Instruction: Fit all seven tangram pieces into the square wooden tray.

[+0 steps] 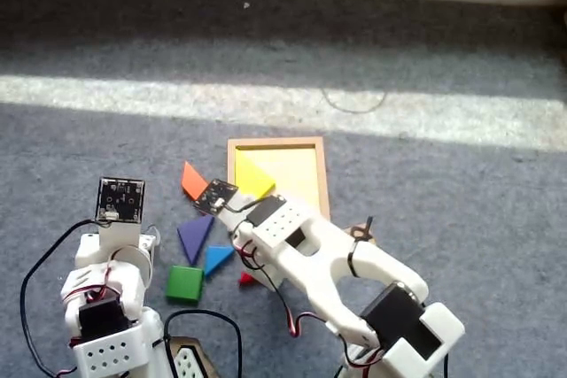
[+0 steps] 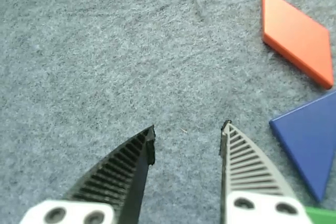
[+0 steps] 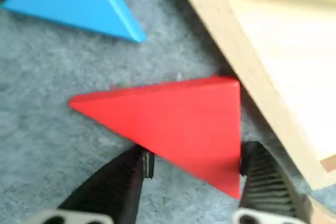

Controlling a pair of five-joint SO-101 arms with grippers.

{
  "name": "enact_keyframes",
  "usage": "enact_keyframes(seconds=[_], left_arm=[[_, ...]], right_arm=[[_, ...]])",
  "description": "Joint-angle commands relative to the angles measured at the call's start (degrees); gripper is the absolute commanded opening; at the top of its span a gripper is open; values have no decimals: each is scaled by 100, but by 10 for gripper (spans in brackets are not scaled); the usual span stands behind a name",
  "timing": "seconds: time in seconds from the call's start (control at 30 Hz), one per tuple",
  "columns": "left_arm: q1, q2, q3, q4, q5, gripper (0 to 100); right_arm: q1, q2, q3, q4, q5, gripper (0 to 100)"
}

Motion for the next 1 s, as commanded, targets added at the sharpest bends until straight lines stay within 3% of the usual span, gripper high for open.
enact_keyframes(seconds=[0.0,0.27,0.6,0.97], left_arm=[[-66,-40,66,-132,9,214],[-66,-40,66,-132,9,214],[-84,-40,66,-141,9,216],[-101,-40,66,-149,9,217]], right_arm=[[-57,215,-198,-189,0,161],[-57,-277,-400,382,-369,101],[312,-1288,-347,224,-378,45],[48,-1393,-277,681,-352,196]])
